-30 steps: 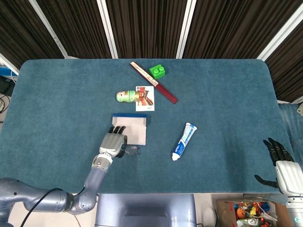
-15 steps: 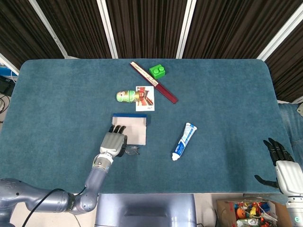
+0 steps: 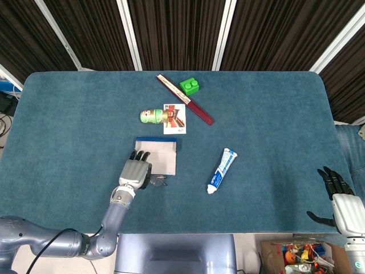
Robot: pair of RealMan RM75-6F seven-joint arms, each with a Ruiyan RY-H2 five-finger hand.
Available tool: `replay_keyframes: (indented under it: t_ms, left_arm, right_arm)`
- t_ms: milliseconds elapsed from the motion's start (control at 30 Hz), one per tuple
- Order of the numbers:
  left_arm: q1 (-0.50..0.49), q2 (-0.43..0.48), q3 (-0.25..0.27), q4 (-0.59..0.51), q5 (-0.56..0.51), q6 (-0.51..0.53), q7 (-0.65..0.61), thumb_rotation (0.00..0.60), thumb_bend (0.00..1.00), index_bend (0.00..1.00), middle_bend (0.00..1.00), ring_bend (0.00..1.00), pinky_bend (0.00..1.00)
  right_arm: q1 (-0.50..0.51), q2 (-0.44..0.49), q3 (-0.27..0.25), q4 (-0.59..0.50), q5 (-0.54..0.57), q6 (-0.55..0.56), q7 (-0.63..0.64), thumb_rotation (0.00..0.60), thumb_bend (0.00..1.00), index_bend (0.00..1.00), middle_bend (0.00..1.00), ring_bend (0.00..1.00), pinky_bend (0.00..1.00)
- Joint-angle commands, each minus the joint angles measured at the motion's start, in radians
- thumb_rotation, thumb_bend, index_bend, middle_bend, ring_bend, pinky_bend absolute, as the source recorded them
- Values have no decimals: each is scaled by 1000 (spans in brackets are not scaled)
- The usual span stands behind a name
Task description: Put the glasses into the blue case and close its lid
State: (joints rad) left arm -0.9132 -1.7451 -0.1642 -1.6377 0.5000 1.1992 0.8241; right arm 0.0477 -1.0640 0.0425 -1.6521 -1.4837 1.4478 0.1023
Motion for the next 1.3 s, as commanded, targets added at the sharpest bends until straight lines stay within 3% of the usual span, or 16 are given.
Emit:
replay_keyframes:
  t_ms: [33,833,1300]
  left_arm:
    - [1,-2,-2,2,-1,2,2,600,382,554,91,0,0]
    - [9,-25,-6,32,-4,5,23,600,382,540,89,0,0]
    - [12,-17,-12,15,-2,22,43,600,423,583,106,0,0]
  right_arm:
    - [0,1,1,-1,3,-1,-1,600,91,0,0,30,177]
    - [0,2,2,-9,12,-7,-11,600,104,0,0,30,178]
    - [0,4,2,-10,12,-10,-4,600,104,0,0,30,178]
